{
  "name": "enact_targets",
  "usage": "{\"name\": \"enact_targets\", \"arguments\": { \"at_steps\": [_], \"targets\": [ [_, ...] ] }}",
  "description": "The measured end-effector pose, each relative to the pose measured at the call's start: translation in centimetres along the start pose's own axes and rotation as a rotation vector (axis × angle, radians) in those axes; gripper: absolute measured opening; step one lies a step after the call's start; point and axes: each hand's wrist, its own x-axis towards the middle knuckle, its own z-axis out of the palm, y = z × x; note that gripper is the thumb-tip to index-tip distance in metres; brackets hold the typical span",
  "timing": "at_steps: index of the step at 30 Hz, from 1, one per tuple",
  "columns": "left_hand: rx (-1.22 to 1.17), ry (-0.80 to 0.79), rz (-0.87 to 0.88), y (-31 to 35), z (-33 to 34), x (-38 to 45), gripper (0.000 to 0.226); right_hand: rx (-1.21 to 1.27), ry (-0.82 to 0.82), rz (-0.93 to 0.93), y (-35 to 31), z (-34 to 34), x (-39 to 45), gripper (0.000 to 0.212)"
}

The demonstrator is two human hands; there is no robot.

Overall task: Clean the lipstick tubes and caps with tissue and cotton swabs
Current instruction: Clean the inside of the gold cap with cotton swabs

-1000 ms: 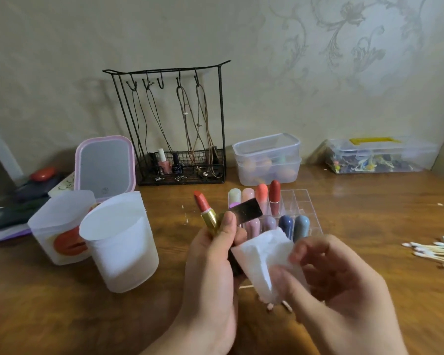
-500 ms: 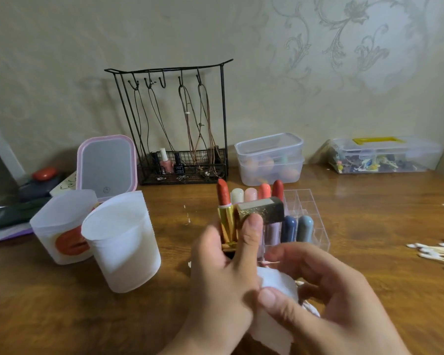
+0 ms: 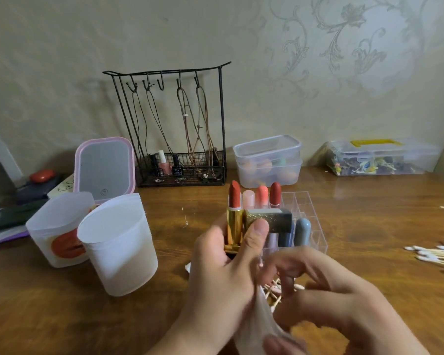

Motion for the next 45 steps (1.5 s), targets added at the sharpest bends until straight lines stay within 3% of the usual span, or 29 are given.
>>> {"name": "enact_targets", "arguments": {
  "at_steps": [2,3,5,7,10,14,17,21,23,25,27,33,40,45],
  "targets": [
    [-0.084,0.047,-0.05,0.1,0.0,0.1,0.02,-0.091,0.066,-0.115,-0.6,0.1,-0.6,0.013],
    [-0.132,0.046,-0.07,0.2,0.0,0.1,0.019,-0.117,0.135,-0.135,-1.0,0.0,0.9,0.027],
    [-0.191,0.06,-0.113,0.4,0.0,0.3,0.021,-0.162,0.087,-0.158,-0.1,-0.4,1.3,0.02],
    [-0.183,0.07,-0.102,0.2,-0.2,0.4,0.028,-0.209,0.076,-0.084,1.3,-1.8,2.5,0.046],
    [-0.15,0.044,-0.049,-0.2,-0.5,0.5,0.039,-0.265,0.137,-0.114,1.9,-2.6,1.7,0.013],
    [-0.164,0.08,-0.043,-0.7,-0.3,0.5,0.04,-0.161,0.545,-0.013,0.9,0.0,0.3,0.015],
    [-0.083,0.101,0.005,-0.9,0.1,0.2,0.04,-0.032,0.659,0.085,1.3,1.9,0.7,0.014],
    [0.066,0.155,0.082,-0.9,0.4,-0.3,0.034,0.318,0.702,0.238,1.6,3.1,0.7,0.032],
    [0.097,0.192,0.112,-0.8,0.3,-0.3,0.028,0.511,0.626,0.311,1.4,3.2,0.9,0.035],
    [0.109,0.195,0.131,-0.6,0.1,-0.2,0.023,0.484,0.46,0.358,1.3,2.8,0.8,0.035],
    [0.148,0.174,0.161,-0.3,0.0,0.0,0.018,0.49,0.339,0.393,0.9,2.2,0.8,0.015],
    [0.247,0.196,0.248,-0.1,0.0,0.0,0.016,0.601,0.18,0.458,0.0,1.8,1.1,0.029],
    [0.11,0.118,0.102,-0.8,-0.1,0.4,0.042,0.394,0.456,0.303,0.8,2.3,0.6,0.039],
    [0.3,0.115,0.212,-1.0,0.0,0.0,0.031,0.246,0.468,0.186,1.4,2.9,0.5,0.042]
  ]
}}
